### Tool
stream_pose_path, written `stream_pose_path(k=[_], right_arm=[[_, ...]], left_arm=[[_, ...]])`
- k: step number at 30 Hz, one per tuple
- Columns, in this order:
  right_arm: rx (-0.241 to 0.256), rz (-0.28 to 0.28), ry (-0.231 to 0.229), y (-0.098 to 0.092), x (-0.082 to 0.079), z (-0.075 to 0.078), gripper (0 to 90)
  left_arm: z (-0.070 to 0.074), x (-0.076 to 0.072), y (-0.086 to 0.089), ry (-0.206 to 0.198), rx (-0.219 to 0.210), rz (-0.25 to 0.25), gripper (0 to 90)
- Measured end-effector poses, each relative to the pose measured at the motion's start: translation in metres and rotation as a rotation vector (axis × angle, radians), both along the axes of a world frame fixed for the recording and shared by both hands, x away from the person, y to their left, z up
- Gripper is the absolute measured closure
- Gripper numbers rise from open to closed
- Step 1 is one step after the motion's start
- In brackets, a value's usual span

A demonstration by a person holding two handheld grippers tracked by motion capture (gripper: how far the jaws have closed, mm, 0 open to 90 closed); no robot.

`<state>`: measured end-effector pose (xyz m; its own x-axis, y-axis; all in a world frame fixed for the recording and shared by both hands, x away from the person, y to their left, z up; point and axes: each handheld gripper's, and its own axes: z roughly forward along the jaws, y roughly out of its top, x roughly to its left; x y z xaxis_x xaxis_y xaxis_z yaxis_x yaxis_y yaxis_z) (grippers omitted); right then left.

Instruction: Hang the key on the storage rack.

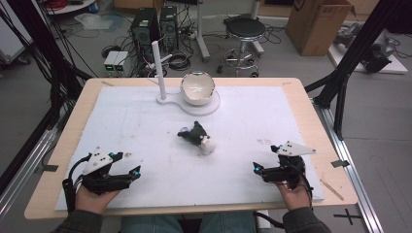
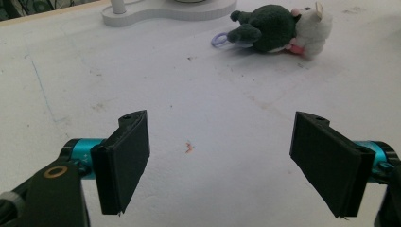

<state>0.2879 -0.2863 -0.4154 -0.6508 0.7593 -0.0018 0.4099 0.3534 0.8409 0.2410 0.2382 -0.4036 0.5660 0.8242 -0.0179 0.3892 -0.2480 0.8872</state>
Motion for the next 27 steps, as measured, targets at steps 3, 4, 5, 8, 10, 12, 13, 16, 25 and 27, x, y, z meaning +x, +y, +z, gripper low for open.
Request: stream_pose_path(k=[3, 4, 5, 8, 10, 12, 13, 16, 25, 27], right_arm=[[-0.001, 0.004, -0.004, -0.0003, 0.0015, -0.0006, 6.9], [0.003, 0.004, -0.002, -0.0001, 0.0015, -0.0005, 6.9], [0.003, 0.007, -0.006, -0.0001, 0.0018, -0.0005, 6.9], [0.003, 0.007, -0.005, 0.0005, 0.0016, -0.0003, 6.9], [0.007, 0.005, -0.005, 0.0009, 0.0008, 0.0001, 6.9], [0.005, 0.003, -0.004, 0.0006, 0.0007, 0.0003, 6.9], [0.007, 0.003, -0.003, 0.0007, 0.0008, 0.0003, 6.9], [0.006, 0.003, -0.005, 0.0003, 0.0004, 0.0004, 6.9], [0.010, 0.007, -0.017, 0.0004, -0.0015, 0.0019, 6.9], [0.013, 0.005, -0.014, 0.0006, -0.0017, 0.0022, 6.9]], left_arm=[[-0.0007, 0.0008, -0.0002, 0.005, 0.000, -0.004, 21.2], [-0.0009, 0.0010, -0.0004, 0.005, -0.001, -0.002, 21.2], [-0.0010, 0.0009, -0.0005, 0.006, -0.002, 0.000, 21.2], [-0.0008, 0.0009, 0.0002, 0.002, -0.001, -0.002, 21.2], [-0.0006, 0.0005, 0.0004, 0.002, -0.002, -0.003, 21.2], [-0.0002, -0.0001, 0.0006, 0.000, -0.004, -0.002, 21.2], [-0.0002, -0.0003, 0.0005, 0.001, -0.005, -0.002, 21.2], [0.0000, -0.0007, 0.0003, 0.003, -0.003, -0.001, 21.1], [0.0005, -0.0016, -0.0004, -0.003, 0.000, -0.006, 21.2], [0.0005, -0.0019, -0.0004, -0.004, -0.002, -0.006, 21.1]])
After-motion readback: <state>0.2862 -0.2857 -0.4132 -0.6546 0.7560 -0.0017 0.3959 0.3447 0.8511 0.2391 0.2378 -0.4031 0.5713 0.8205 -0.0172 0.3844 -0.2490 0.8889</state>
